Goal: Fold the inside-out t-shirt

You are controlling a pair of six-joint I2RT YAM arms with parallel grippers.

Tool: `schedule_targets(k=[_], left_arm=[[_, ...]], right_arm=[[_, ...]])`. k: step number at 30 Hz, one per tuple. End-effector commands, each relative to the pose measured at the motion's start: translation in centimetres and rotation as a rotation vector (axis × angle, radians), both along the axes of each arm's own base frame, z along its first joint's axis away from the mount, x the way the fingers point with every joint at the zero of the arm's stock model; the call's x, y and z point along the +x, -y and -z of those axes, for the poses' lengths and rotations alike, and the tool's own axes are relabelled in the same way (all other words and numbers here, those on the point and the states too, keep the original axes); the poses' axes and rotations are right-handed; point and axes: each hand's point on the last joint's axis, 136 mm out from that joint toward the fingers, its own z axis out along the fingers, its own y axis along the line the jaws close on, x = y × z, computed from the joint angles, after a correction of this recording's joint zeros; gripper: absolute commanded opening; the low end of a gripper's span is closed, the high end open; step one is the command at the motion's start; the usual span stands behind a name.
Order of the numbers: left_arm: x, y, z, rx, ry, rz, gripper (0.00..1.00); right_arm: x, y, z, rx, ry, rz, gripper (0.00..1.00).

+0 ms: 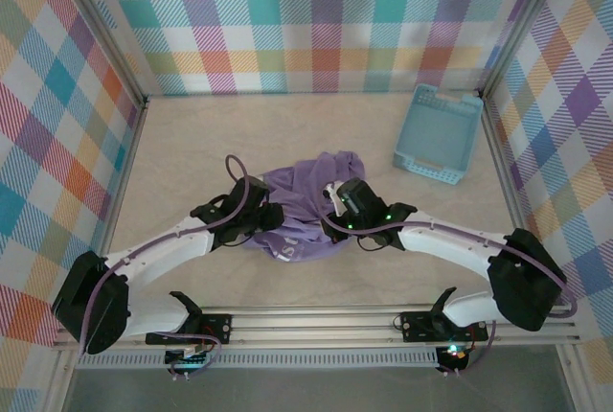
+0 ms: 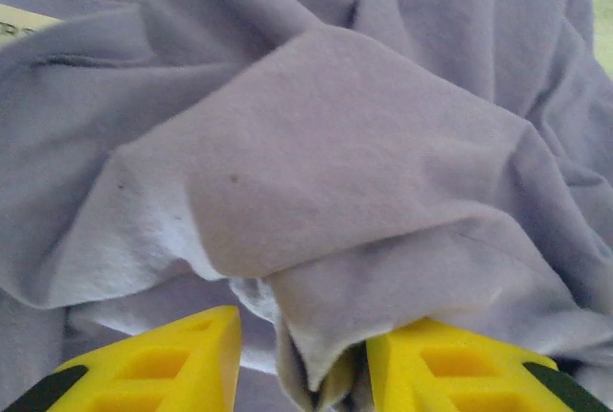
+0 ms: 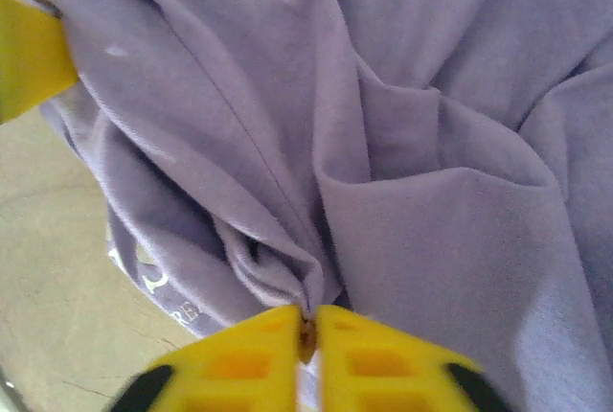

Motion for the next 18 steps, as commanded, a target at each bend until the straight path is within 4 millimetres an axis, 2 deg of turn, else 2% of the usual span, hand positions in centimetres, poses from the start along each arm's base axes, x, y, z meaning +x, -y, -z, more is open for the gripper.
schedule_targets(k=[1, 3, 6, 11, 15, 18], left_arm=[[-0.9, 0.9, -0.1, -0.035, -0.016, 0.024, 0.39], [-0.6, 2.0, -0.4, -0.089, -0.003, 0.027, 0.38], [-0.5, 2.7, -0.2, -0.137, -0.003, 0.018, 0.32], [-0.5, 2.4, 0.3, -0.137, -0.001, 0.000, 0.25], [-0.8, 2.3, 0.4, -0.146, 0.005, -0.002, 0.19], [-1.0, 2.3, 0.0, -0.161, 0.017, 0.006, 0.13]], right_arm=[[0.2, -0.6, -1.3, -0.014, 0.039, -0.020, 0.28], [0.2, -1.1, -1.9, -0.043, 0.061, -0.055, 0.38], [0.4, -1.9, -2.2, -0.100, 0.091, -0.096, 0.45], [1.4, -3.3, -1.9, -0.132, 0.105, -0.129, 0.54], [1.7, -4.9, -1.2, -0.129, 0.082, -0.168, 0.56], [2.6, -5.2, -0.6, -0.140, 0.078, -0.133, 0.54]])
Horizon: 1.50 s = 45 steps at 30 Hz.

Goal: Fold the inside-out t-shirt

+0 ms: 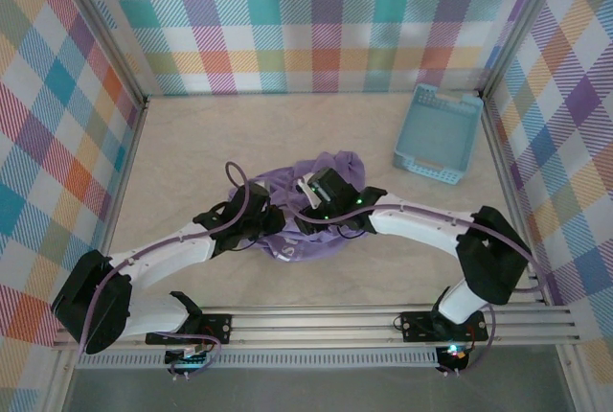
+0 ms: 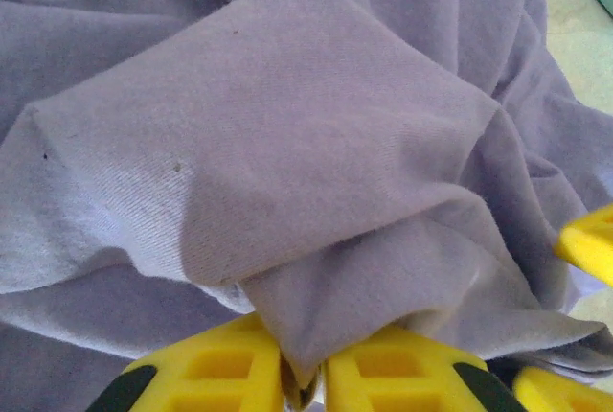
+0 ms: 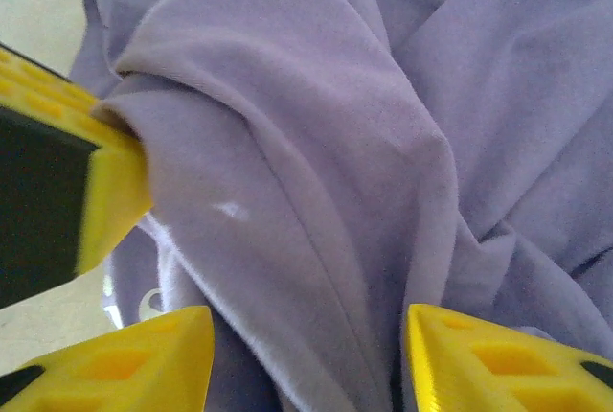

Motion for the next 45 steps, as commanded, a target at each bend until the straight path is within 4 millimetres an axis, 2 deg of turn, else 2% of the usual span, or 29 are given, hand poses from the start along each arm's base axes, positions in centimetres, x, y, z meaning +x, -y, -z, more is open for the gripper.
schedule_targets(k=[1, 6, 9, 12, 14, 20, 23, 25, 27, 29, 30, 34, 37, 40, 42, 45], left_arm=[[-0.3, 0.6, -1.0, -0.046, 0.035, 0.018, 0.12], [-0.8, 0.2, -0.9, -0.031, 0.029, 0.029, 0.05], [-1.3, 0.1, -0.2, -0.022, 0.008, 0.040, 0.00], [-1.8, -0.2, 0.1, -0.012, -0.001, 0.048, 0.00], [-2.2, -0.3, 0.1, -0.012, 0.004, 0.064, 0.00], [-3.4, -0.8, -0.5, -0.013, 0.063, 0.115, 0.00], [-3.7, -2.6, 0.3, 0.076, 0.046, 0.080, 0.09], [-3.9, -3.9, 1.0, 0.160, 0.020, 0.061, 0.11], [-3.8, -4.9, 0.6, 0.218, 0.027, 0.050, 0.16], [-3.5, -5.5, -0.3, 0.250, 0.056, 0.034, 0.26], [-3.4, -5.5, -1.1, 0.247, 0.076, 0.034, 0.32], [-3.5, -3.6, -3.6, 0.210, 0.160, 0.103, 0.41], [-3.4, -2.2, -4.5, 0.251, 0.214, 0.152, 0.51], [-2.4, -1.9, -4.0, 0.308, 0.198, 0.138, 0.53], [-1.3, -2.3, -3.5, 0.373, 0.189, 0.087, 0.58], [-0.1, -1.6, -2.5, 0.377, 0.180, 0.082, 0.60]], right_arm=[[0.8, -0.5, -0.1, -0.008, 0.003, 0.011, 0.52], [1.7, -0.8, 0.1, 0.001, -0.018, 0.031, 0.39], [2.3, -0.8, -0.2, -0.003, -0.009, 0.049, 0.18], [3.2, -0.3, -1.4, 0.023, 0.006, 0.087, 0.05], [3.8, 0.3, -2.6, 0.059, 0.009, 0.118, 0.00], [4.0, 1.3, -4.8, 0.209, -0.062, 0.142, 0.00], [3.1, 0.8, -5.0, 0.246, -0.083, 0.096, 0.00], [2.5, 0.4, -4.9, 0.262, -0.092, 0.076, 0.00], [2.1, 0.3, -4.6, 0.249, -0.085, 0.071, 0.00], [2.1, 0.2, -4.0, 0.230, -0.094, 0.074, 0.00], [2.1, 0.0, -3.8, 0.226, -0.098, 0.071, 0.00], [1.9, -0.6, -3.7, 0.212, -0.096, 0.056, 0.00], [1.7, -0.9, -4.1, 0.214, -0.085, 0.043, 0.00], [1.7, -0.7, -4.2, 0.201, -0.077, 0.046, 0.00], [1.7, -0.3, -3.9, 0.178, -0.067, 0.057, 0.00], [1.7, 0.4, -3.8, 0.158, -0.053, 0.067, 0.03]])
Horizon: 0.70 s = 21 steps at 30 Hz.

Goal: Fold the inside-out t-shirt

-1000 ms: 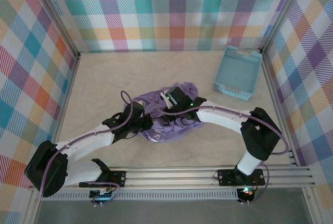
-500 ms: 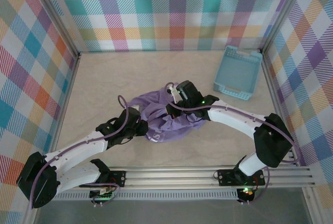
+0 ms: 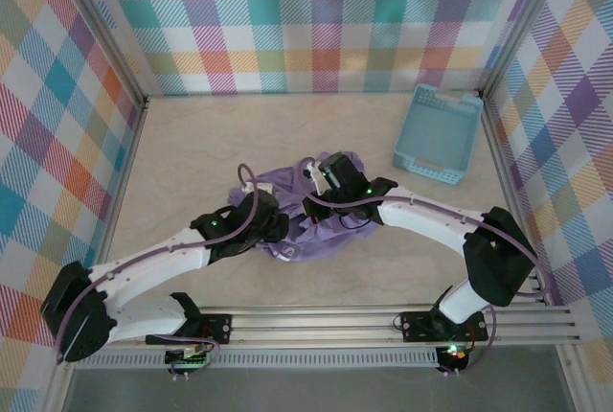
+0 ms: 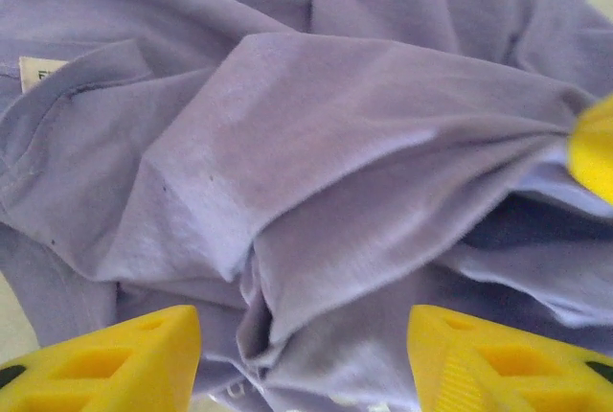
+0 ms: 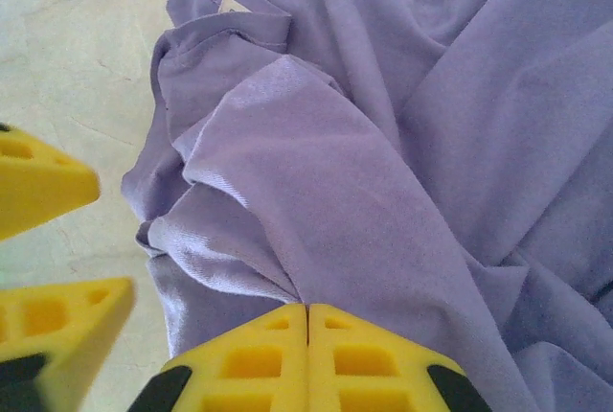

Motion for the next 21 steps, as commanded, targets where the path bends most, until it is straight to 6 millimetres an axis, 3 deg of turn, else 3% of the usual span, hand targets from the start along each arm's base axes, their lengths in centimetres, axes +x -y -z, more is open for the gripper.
schedule_targets(k=[1, 5, 10, 13, 16, 18, 21], left_arm=[[1.6, 0.2, 0.2, 0.030, 0.031, -0.022, 0.60], [2.5, 1.7, 0.8, 0.008, 0.023, 0.009, 0.59], [4.3, 1.8, 1.0, -0.041, 0.026, -0.022, 0.36], [5.2, 2.7, 1.0, -0.163, -0.003, -0.020, 0.16], [5.3, 5.1, 0.2, -0.289, -0.028, 0.045, 0.04], [5.2, 6.4, -0.3, -0.355, -0.040, 0.076, 0.01], [5.1, 6.8, -0.1, -0.374, -0.054, 0.083, 0.00]], right_arm=[[0.1, 0.4, -0.8, -0.022, 0.038, 0.001, 0.04], [0.1, 0.5, -0.4, -0.026, 0.030, 0.004, 0.04], [0.3, 0.7, -0.4, -0.023, 0.046, 0.016, 0.05], [0.5, 1.6, -0.4, -0.053, 0.088, 0.028, 0.21], [0.4, 2.7, -0.9, -0.113, 0.183, 0.018, 0.26], [0.0, 2.9, -1.5, -0.166, 0.266, -0.016, 0.30], [-1.4, 2.3, -2.5, -0.145, 0.315, -0.093, 0.37]])
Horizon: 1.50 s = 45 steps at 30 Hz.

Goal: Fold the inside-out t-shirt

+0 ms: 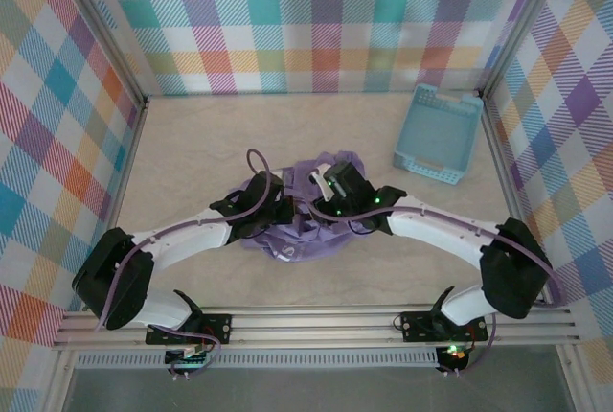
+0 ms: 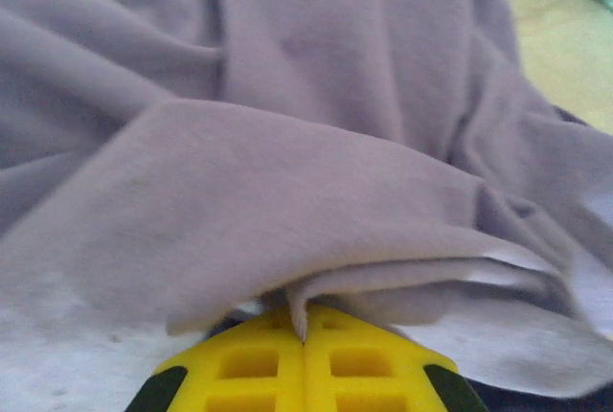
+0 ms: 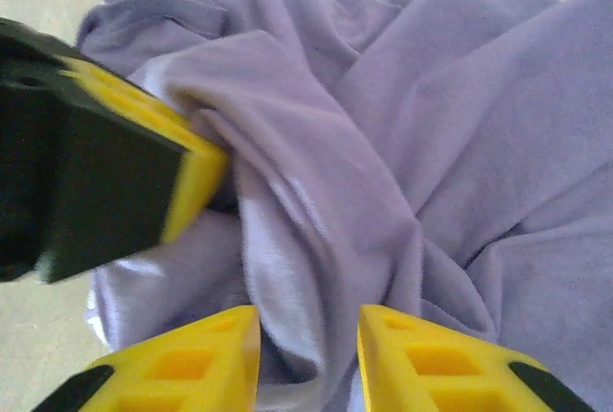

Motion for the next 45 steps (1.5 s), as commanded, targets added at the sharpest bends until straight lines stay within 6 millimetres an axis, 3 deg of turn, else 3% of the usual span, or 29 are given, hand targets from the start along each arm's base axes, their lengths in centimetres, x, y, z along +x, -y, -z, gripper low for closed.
schedule_targets(k=[1, 7, 14, 22, 30, 34, 37, 39, 45], left_arm=[[0.3, 2.3, -1.9, -0.120, 0.011, 0.048, 0.00], [0.0, 1.8, -1.8, -0.111, 0.014, 0.042, 0.00], [-0.1, 1.4, -1.5, -0.105, 0.015, 0.027, 0.00], [0.0, 1.2, -1.6, -0.099, 0.018, 0.019, 0.00], [0.2, 1.0, -1.6, -0.094, 0.018, 0.007, 0.00], [0.3, 0.8, -1.7, -0.091, 0.019, -0.001, 0.00], [0.4, 0.7, -1.7, -0.091, 0.019, -0.011, 0.00], [0.5, 0.5, -1.7, -0.089, 0.017, -0.018, 0.00], [0.4, 0.3, -0.8, -0.065, -0.006, -0.019, 0.00]], right_arm=[[-1.1, -0.4, -1.8, -0.007, 0.108, -0.101, 0.38], [-3.1, -2.0, 0.1, -0.059, 0.059, -0.222, 0.38], [-2.3, -2.3, 2.1, -0.139, 0.066, -0.205, 0.40], [-2.2, -1.6, 4.7, -0.214, 0.026, -0.189, 0.40], [-2.0, 0.0, 6.4, -0.304, 0.017, -0.152, 0.29], [-2.4, 0.0, 6.6, -0.302, 0.001, -0.172, 0.19], [-2.9, -0.2, 6.3, -0.276, -0.008, -0.187, 0.06], [-3.1, -0.4, 5.4, -0.229, 0.003, -0.186, 0.01], [-3.4, -0.9, 1.2, -0.031, 0.063, -0.138, 0.00]])
